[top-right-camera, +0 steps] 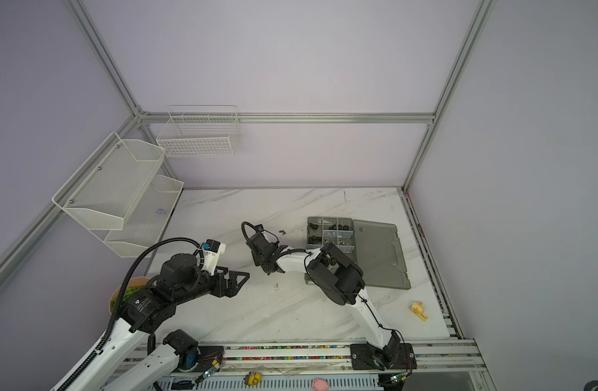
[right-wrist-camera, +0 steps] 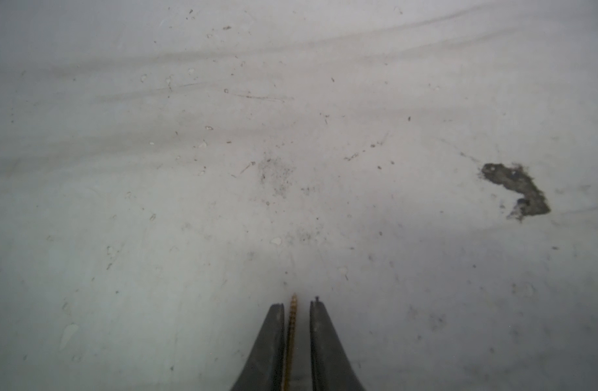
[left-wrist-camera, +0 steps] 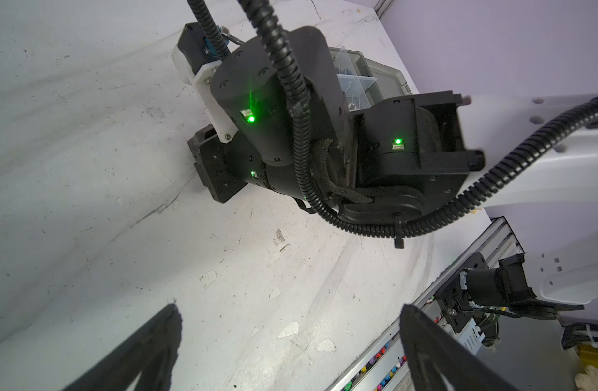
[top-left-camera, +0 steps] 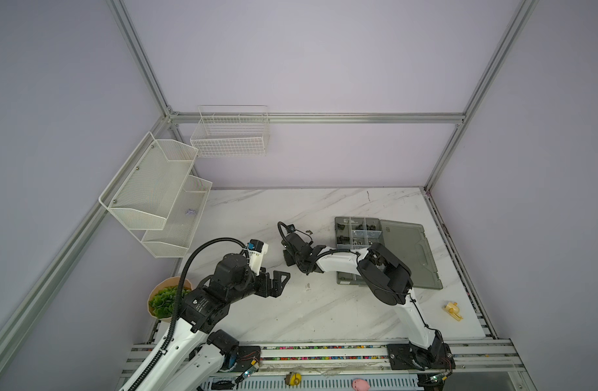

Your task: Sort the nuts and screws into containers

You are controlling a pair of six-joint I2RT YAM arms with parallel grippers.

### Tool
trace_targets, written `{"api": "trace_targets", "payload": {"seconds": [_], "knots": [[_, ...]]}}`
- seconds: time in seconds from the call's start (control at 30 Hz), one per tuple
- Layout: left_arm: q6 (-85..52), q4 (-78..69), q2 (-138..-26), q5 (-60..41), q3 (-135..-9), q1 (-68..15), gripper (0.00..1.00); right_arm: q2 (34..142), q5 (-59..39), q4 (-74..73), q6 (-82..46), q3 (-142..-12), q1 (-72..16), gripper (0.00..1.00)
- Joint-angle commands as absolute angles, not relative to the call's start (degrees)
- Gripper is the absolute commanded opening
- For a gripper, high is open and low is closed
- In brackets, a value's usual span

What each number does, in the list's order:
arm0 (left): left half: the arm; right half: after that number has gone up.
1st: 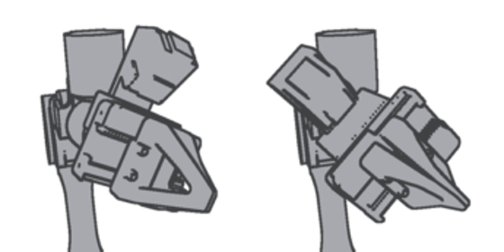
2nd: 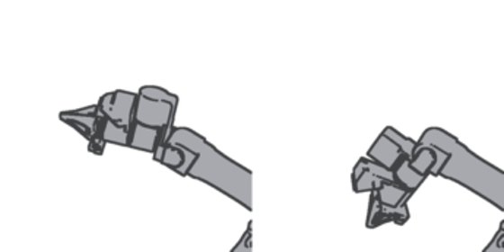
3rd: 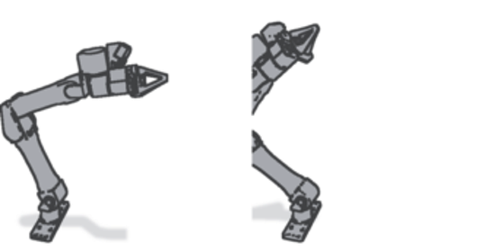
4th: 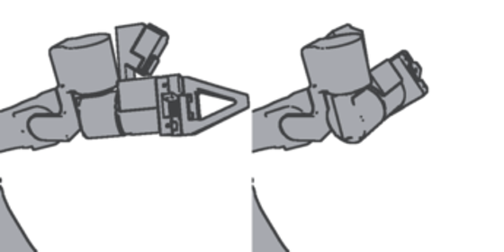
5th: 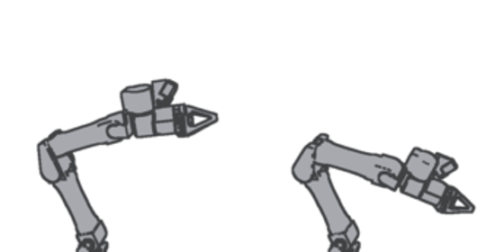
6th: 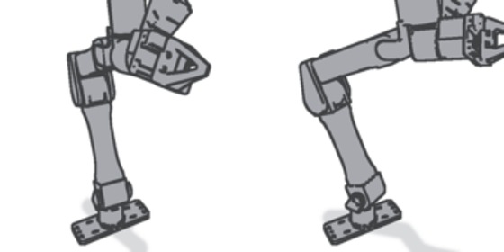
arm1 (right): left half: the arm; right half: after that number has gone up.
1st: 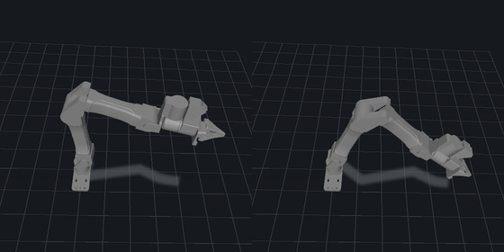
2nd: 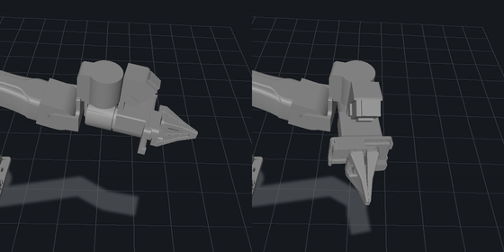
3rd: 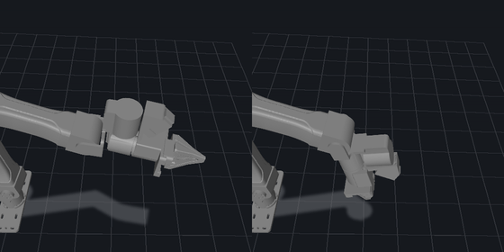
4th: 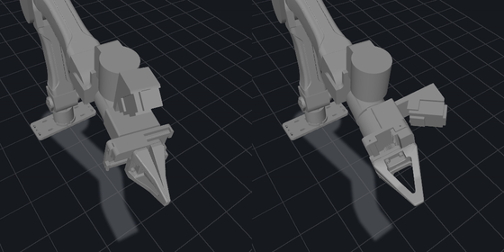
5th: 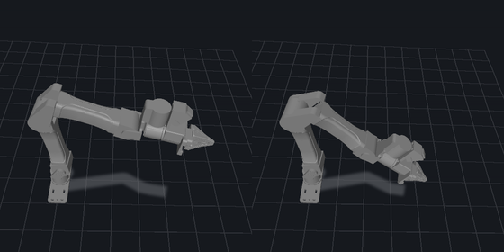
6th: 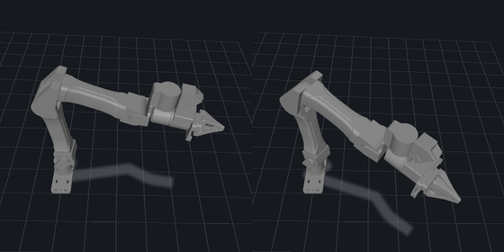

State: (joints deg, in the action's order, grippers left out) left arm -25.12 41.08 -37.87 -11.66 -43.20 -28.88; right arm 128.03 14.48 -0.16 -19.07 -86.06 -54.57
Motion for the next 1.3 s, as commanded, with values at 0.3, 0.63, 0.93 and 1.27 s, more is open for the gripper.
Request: {"api": "trace_targets", "payload": {"seconds": [0.3,0.63,0.93,1.27], "knots": [[-25.9,40.0,-38.3,-11.4,-43.5,-28.2,1.0,119.5,12.0,2.0,-19.6,-75.4,-54.6,0.0],[-25.9,39.9,-38.3,-11.7,-43.5,-28.1,1.0,96.9,3.7,1.0,-20.0,-63.3,-43.7,0.0],[-25.8,39.7,-39.0,-12.5,-43.5,-28.0,1.0,79.9,2.1,11.0,-19.2,-51.7,-24.2,0.0],[-25.8,39.6,-39.8,-12.7,-43.5,-28.0,1.0,77.2,0.9,12.9,-18.9,-46.1,-18.5,0.0]]}}
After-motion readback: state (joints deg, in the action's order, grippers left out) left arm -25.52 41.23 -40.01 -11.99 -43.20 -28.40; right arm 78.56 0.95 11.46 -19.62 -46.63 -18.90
